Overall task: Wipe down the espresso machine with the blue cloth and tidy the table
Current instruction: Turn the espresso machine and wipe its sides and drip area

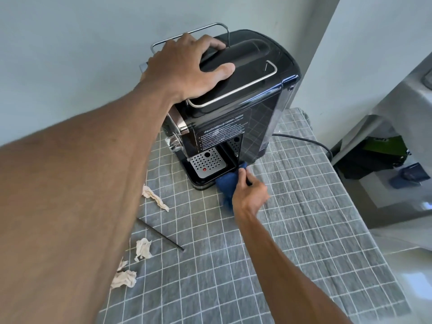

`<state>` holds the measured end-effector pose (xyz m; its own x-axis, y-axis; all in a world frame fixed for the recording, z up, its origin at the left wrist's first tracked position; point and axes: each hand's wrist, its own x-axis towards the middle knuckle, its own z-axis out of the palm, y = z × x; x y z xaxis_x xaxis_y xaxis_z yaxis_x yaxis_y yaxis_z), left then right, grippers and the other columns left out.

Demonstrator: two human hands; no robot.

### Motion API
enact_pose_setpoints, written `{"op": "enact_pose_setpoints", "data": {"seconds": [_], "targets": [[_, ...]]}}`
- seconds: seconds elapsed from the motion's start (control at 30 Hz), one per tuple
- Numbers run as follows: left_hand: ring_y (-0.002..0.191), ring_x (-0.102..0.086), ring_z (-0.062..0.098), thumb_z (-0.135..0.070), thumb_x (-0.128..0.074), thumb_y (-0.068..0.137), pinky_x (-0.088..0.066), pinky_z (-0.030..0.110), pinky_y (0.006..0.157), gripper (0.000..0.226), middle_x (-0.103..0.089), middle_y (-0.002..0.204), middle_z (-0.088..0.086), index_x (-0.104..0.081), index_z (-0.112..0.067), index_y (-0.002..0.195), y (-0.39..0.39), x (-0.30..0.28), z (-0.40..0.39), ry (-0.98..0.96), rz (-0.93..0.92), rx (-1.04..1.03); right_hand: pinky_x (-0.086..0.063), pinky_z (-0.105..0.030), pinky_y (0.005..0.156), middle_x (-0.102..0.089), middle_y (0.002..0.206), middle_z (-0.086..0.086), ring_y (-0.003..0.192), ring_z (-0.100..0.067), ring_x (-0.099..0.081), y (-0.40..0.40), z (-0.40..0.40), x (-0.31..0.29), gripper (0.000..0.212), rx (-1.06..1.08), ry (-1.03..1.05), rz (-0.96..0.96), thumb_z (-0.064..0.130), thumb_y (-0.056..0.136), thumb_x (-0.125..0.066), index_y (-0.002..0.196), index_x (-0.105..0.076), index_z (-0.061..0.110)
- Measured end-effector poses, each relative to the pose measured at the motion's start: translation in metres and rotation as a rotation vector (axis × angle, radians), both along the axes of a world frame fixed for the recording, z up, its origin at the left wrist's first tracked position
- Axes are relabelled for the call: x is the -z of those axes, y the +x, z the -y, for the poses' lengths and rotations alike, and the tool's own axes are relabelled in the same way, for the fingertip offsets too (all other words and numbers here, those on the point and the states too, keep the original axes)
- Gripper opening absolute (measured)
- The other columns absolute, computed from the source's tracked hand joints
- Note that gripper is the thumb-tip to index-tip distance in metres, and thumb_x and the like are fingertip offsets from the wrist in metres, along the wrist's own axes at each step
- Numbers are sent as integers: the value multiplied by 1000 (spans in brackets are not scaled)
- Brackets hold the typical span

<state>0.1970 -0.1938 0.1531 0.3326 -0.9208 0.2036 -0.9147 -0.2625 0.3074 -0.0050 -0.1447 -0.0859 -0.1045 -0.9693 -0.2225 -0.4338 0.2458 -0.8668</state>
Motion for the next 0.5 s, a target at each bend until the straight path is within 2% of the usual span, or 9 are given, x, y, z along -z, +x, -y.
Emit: {"op": "enact_pose_setpoints", "data": {"seconds": [0.07, 0.13, 0.2, 0.23, 0.27, 0.33, 0.37, 0.43, 0.5], "targets": [[130, -51, 23, -92, -39, 76, -36, 41, 85, 67, -56, 133, -6, -50, -60, 133, -1, 1, 0, 5, 4, 0, -45, -71, 95, -73, 94, -19, 87, -41, -67, 2, 5, -7, 48, 79, 35, 119, 49, 103, -51, 104, -71, 6], [130, -51, 23, -93, -39, 76, -35, 41, 85, 66, -56, 133, -7, -49, -61, 133, 0, 1, 0, 9, 5, -9, -41, -71, 101, -73, 98, -17, 93, -43, -67, 7, -8, -10, 42, 125, 108, 243, 39, 105, -51, 107, -71, 2], [130, -51, 23, -93, -39, 76, -38, 42, 86, 66, -56, 133, -8, -49, -61, 132, 0, 1, 1, 14, -3, -12, -48, -51, 108, -74, 107, -18, 111, -41, -68, 18, -26, -9, 25, 206, 171, 626, 6, 103, -52, 105, -71, -11], [129, -51, 23, -93, -40, 76, -41, 43, 88, 65, -56, 133, -8, -49, -61, 132, 1, 1, 0, 17, -8, -8, -55, -40, 102, -75, 111, -19, 112, -35, -69, 22, -30, -10, 22, 275, 232, 765, -7, 99, -51, 100, -72, -14], [129, -52, 23, -93, -40, 76, -44, 45, 92, 65, -56, 133, -8, -49, -61, 132, 1, 1, -1, 21, -13, -3, -58, -31, 96, -74, 112, -17, 109, -29, -72, 18, -32, -7, 22, 284, 241, 837, -11, 98, -52, 98, -74, -13], [129, -52, 23, -92, -41, 77, -48, 48, 98, 64, -57, 133, -8, -50, -61, 132, 1, 1, -3, 20, -25, 3, -56, -15, 88, -75, 111, 1, 104, -18, -74, 14, -30, -20, 18, 189, 130, 600, 8, 102, -61, 111, -76, 4], [129, -52, 22, -91, -42, 77, -48, 48, 99, 63, -57, 133, -9, -50, -61, 132, 0, 1, -3, 16, -28, 3, -56, -15, 87, -76, 108, 10, 101, -13, -75, 12, -29, -24, 19, 156, 56, 502, 20, 101, -65, 117, -76, 18], [130, -52, 22, -91, -41, 79, -48, 48, 97, 62, -57, 133, -10, -50, -60, 132, -1, -2, -3, 10, -22, 6, -57, -27, 92, -77, 105, 19, 102, -4, -73, 9, -22, -49, 21, 154, -144, 503, 27, 100, -67, 118, -74, 35], [131, -51, 22, -91, -41, 79, -47, 48, 96, 62, -57, 135, -10, -49, -60, 132, -2, -1, -4, 24, -13, 11, -56, -34, 96, -76, 115, 14, 112, -6, -70, 7, -12, -79, 24, 205, -349, 581, 27, 100, -66, 122, -74, 29]]}}
